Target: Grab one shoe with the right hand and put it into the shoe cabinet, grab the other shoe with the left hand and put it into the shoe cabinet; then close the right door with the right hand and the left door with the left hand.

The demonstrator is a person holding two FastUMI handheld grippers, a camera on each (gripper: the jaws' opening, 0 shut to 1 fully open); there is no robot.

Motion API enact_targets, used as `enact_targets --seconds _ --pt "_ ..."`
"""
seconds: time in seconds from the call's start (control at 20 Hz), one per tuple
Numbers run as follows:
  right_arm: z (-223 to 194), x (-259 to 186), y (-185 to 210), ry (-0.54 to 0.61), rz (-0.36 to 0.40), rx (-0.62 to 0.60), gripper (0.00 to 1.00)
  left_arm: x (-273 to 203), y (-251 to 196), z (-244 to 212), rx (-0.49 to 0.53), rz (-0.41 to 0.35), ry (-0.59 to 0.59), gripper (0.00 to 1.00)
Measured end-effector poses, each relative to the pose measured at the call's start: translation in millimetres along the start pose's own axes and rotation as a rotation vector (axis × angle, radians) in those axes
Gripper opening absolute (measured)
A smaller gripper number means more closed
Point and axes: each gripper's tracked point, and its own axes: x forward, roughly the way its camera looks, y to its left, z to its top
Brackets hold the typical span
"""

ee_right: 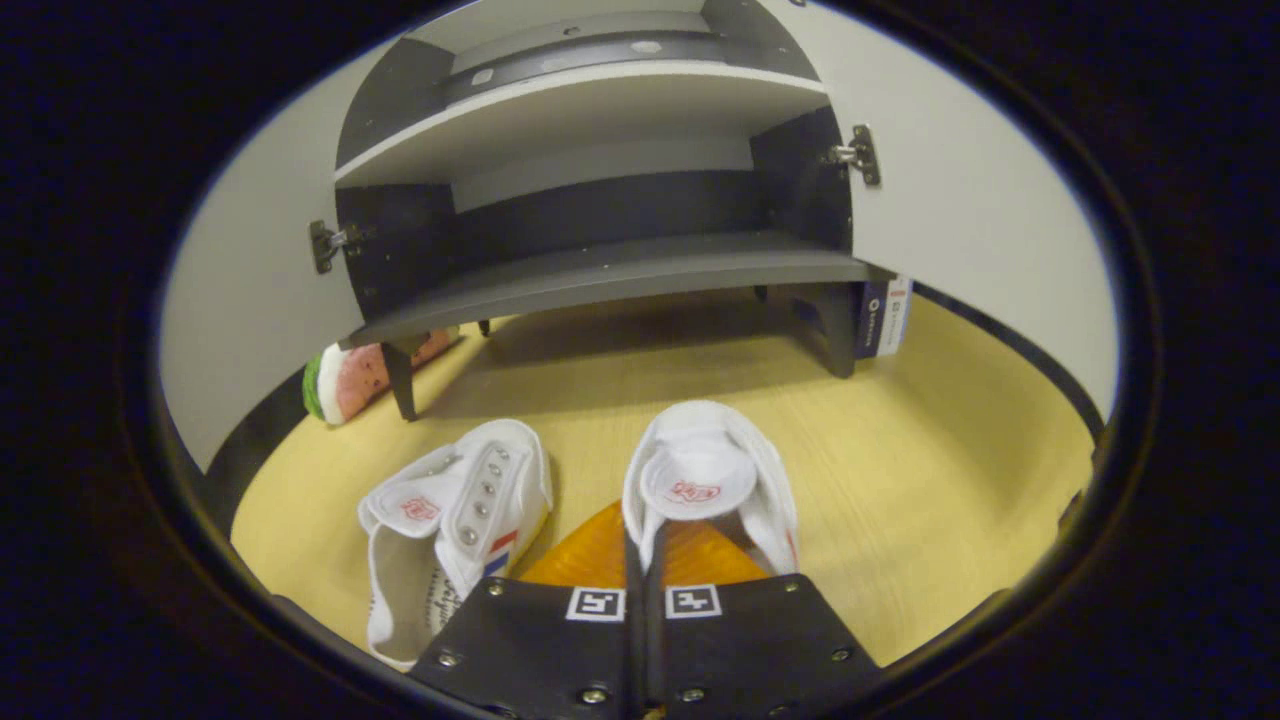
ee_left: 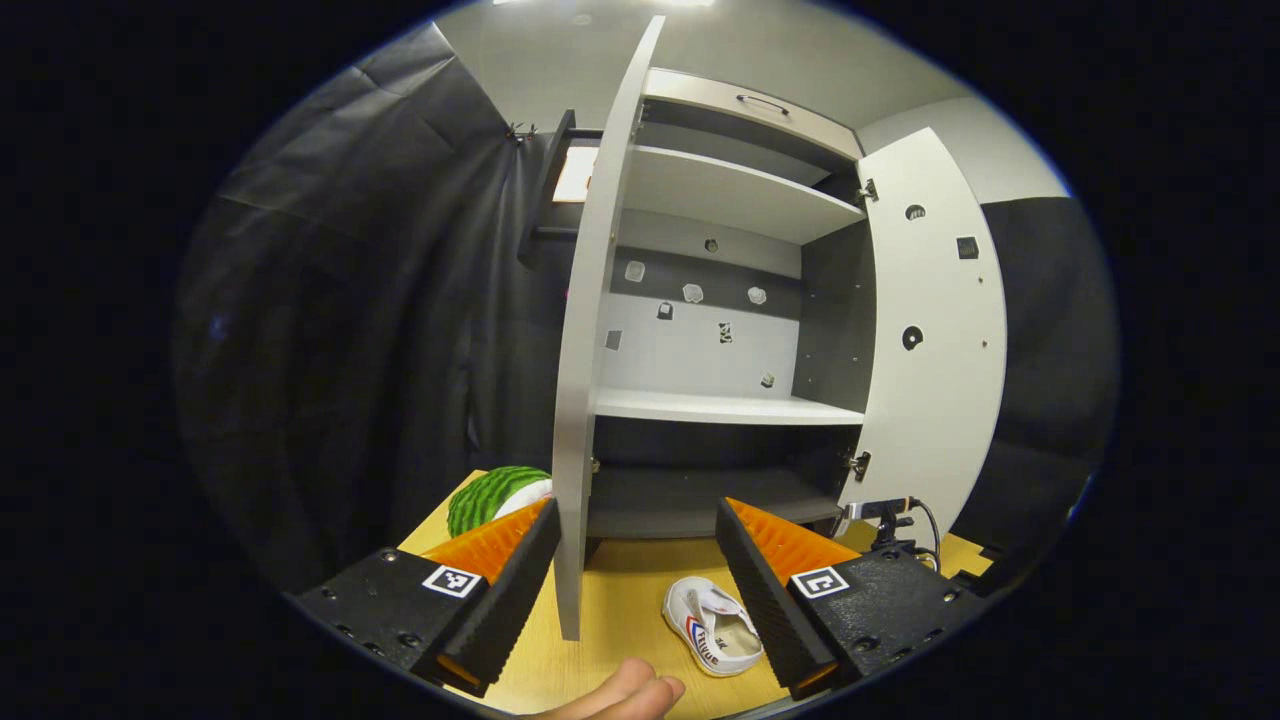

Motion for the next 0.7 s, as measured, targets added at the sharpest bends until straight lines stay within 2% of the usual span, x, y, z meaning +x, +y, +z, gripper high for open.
enact_targets --seconds 0.15,0.35,0.7 --pt "14.4 -9.1 -14.8 -0.055 -0.015 -0.022 0.00 -1.1 -3.6 -1.5 0.002 -0.011 0.007 0.97" --pt "30.5 -38.6 -13.5 -0.097 0.038 0.049 0.00 -6.4 -5.5 -4.6 0.000 -0.025 0.018 0.97" --pt "98.2 -110.0 18.9 -0.236 0.110 0.008 0.00 -17.0 -4.3 -9.0 0.010 -0.025 0.023 0.97"
